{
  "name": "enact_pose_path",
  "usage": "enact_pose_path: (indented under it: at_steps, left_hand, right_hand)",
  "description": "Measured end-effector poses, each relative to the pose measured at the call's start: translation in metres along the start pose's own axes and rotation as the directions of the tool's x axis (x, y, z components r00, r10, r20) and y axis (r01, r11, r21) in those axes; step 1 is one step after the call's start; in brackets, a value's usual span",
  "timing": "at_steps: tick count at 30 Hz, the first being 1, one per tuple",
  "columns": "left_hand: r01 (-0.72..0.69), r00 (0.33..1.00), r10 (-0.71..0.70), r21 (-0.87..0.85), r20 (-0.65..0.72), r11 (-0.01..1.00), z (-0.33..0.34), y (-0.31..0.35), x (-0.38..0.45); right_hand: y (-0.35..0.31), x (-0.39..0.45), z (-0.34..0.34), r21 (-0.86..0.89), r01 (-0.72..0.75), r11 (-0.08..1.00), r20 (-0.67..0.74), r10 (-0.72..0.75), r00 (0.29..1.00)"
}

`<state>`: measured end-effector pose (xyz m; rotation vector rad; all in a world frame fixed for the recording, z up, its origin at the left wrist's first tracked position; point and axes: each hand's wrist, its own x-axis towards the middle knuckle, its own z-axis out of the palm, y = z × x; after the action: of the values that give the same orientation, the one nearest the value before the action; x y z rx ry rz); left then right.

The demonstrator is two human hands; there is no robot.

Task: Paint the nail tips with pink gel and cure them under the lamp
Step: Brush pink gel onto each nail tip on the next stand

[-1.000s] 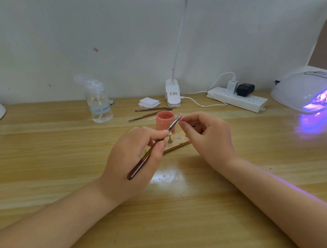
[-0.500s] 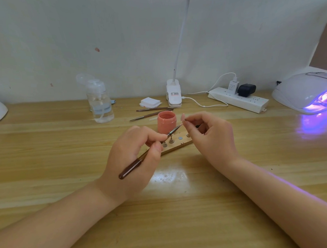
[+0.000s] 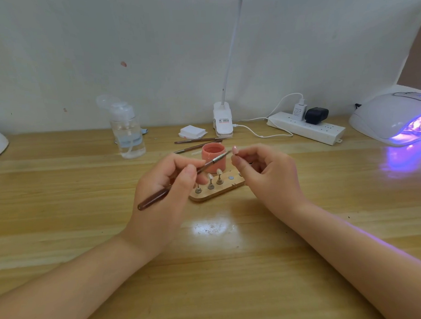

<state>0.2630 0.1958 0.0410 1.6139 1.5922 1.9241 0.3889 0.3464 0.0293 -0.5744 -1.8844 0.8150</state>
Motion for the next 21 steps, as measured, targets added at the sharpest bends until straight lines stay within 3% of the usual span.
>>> enact_pose_path:
  at_steps: [21]
  left_hand:
    - [0.046,0.999,-0.047,-0.011,-0.001,0.999,0.0022,-0.0017,0.0018]
  right_hand:
    - [-0.0007,-0.0024,-0.0001,-0.027,-0.006,1.000,0.022,0.006,1.000]
